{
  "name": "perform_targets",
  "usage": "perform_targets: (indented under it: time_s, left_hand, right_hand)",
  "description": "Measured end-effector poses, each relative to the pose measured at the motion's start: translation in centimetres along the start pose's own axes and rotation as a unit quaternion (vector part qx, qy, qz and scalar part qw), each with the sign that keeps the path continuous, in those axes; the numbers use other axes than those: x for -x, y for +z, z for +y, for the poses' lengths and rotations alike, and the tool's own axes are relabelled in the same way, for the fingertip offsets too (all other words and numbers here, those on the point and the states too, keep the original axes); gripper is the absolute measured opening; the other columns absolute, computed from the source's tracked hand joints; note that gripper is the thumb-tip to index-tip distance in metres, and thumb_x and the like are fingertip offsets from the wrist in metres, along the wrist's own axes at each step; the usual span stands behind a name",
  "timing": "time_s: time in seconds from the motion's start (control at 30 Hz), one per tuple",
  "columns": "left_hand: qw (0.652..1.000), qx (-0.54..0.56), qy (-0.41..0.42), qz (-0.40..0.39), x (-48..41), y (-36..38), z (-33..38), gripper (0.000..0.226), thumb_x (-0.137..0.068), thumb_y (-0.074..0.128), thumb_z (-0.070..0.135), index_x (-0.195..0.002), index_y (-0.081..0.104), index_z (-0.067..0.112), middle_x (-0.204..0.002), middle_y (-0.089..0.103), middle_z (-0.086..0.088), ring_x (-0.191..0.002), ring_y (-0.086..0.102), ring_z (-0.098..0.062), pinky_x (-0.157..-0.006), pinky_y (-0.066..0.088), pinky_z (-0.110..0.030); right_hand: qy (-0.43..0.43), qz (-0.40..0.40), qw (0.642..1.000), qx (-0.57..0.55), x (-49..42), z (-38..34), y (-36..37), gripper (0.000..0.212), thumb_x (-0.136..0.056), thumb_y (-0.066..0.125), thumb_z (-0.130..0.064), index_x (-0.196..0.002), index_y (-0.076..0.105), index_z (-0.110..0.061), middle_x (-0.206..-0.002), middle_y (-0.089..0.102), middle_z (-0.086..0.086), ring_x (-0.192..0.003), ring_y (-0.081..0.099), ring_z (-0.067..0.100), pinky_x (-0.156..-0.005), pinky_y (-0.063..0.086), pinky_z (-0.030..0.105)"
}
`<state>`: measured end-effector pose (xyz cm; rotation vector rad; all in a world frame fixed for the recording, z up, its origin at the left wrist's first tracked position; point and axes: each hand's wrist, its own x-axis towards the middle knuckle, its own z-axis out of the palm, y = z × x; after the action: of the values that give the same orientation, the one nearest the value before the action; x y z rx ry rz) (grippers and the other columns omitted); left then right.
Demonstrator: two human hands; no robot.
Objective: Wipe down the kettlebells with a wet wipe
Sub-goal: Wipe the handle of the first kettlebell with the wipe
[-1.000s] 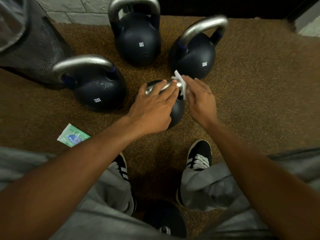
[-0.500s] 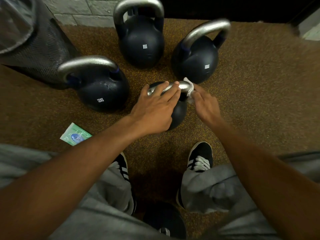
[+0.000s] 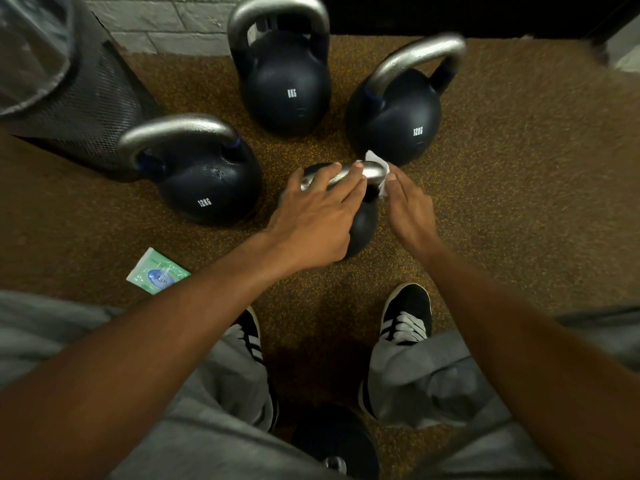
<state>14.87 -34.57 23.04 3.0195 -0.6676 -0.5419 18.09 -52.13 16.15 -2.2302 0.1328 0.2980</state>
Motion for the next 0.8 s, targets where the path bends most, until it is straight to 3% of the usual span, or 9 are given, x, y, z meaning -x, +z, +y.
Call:
perform_targets:
  time_s: [0.07,0.13,0.27,0.33,0.4,0.5,0.63,0.7,0.8]
  left_hand:
    - [1.000,-0.001,0.002,0.005,-0.1,0.0,0.0,0.077,-0.100,0.049,0.031,-0.163,0.008,0.016,-0.172,-0.002,-0.003,-0.156,0.007,-0.027,-0.120,0.019,-0.059]
    - [1.000,0.001,0.002,0.013,-0.2,0.0,0.0,0.075,-0.099,0.049,0.031,-0.163,0.011,0.016,-0.172,0.001,-0.003,-0.155,0.009,-0.028,-0.120,0.019,-0.060]
    - [1.000,0.006,0.004,0.017,-0.2,0.0,0.0,0.077,-0.099,0.051,0.031,-0.162,0.011,0.015,-0.172,0.003,-0.003,-0.155,0.011,-0.028,-0.119,0.019,-0.059]
    - [1.000,0.003,0.006,0.013,-0.1,0.0,-0.1,0.077,-0.099,0.050,0.031,-0.163,0.010,0.016,-0.172,0.002,-0.002,-0.155,0.009,-0.027,-0.119,0.019,-0.060]
    - [1.000,0.003,0.006,0.008,0.0,0.0,-0.2,0.076,-0.100,0.049,0.030,-0.163,0.009,0.016,-0.172,0.000,-0.003,-0.156,0.007,-0.027,-0.120,0.018,-0.061]
    - [1.000,0.006,0.008,0.009,0.0,0.0,-0.2,0.077,-0.100,0.049,0.031,-0.163,0.008,0.016,-0.172,-0.001,-0.003,-0.156,0.007,-0.027,-0.120,0.018,-0.061]
    - [1.000,0.013,0.008,0.018,-0.1,0.0,-0.2,0.075,-0.100,0.049,0.031,-0.163,0.010,0.016,-0.172,0.002,-0.003,-0.156,0.009,-0.027,-0.119,0.019,-0.060]
    - [0.999,0.040,0.008,0.026,-0.2,-0.3,-0.4,0.072,-0.101,0.048,0.030,-0.162,0.013,0.017,-0.171,0.007,-0.002,-0.155,0.012,-0.025,-0.121,0.019,-0.058]
    - [0.996,0.074,-0.009,0.042,-0.2,-0.7,-1.2,0.068,-0.101,0.048,0.028,-0.162,0.018,0.019,-0.169,0.018,-0.002,-0.153,0.021,-0.023,-0.122,0.020,-0.054]
  right_hand:
    - [0.025,0.007,1.000,0.006,1.0,-0.5,0.2,0.044,-0.111,0.029,-0.032,-0.154,0.042,-0.029,-0.123,0.064,-0.004,-0.102,0.061,0.007,-0.083,0.042,0.014]
    - [0.022,0.033,0.999,0.003,1.7,-1.6,0.6,0.044,-0.111,0.030,-0.030,-0.154,0.042,-0.029,-0.119,0.065,-0.004,-0.092,0.057,0.003,-0.077,0.040,0.018]
    - [-0.089,0.057,0.994,0.017,1.4,-2.6,0.9,0.042,-0.110,0.032,-0.029,-0.147,0.050,-0.019,-0.138,0.062,0.004,-0.125,0.058,0.022,-0.103,0.047,0.036]
    - [-0.089,0.041,0.995,0.035,0.2,-1.8,0.7,0.044,-0.110,0.030,-0.033,-0.144,0.054,-0.019,-0.140,0.061,0.005,-0.133,0.054,0.026,-0.107,0.045,0.048]
    - [-0.065,0.030,0.996,0.046,-0.8,-0.8,0.2,0.045,-0.110,0.028,-0.035,-0.142,0.055,-0.019,-0.136,0.063,0.006,-0.128,0.057,0.026,-0.106,0.045,0.045]
    - [-0.038,0.009,0.997,0.073,-0.6,1.0,0.0,0.045,-0.111,0.027,-0.036,-0.145,0.052,-0.021,-0.132,0.065,0.006,-0.119,0.062,0.024,-0.094,0.045,0.033]
    - [-0.075,0.018,0.994,0.079,1.3,1.6,0.3,0.048,-0.111,0.025,-0.039,-0.154,0.040,-0.026,-0.150,0.053,0.002,-0.140,0.047,0.024,-0.112,0.042,0.047]
    - [-0.114,0.037,0.988,0.094,2.3,0.7,0.4,0.047,-0.111,0.030,-0.030,-0.156,0.036,-0.018,-0.157,0.045,0.005,-0.147,0.035,0.018,-0.120,0.033,0.042]
    - [-0.070,0.051,0.995,0.042,2.9,-1.1,0.9,0.049,-0.109,0.031,-0.026,-0.157,0.034,-0.018,-0.145,0.056,0.007,-0.134,0.051,0.022,-0.110,0.043,0.042]
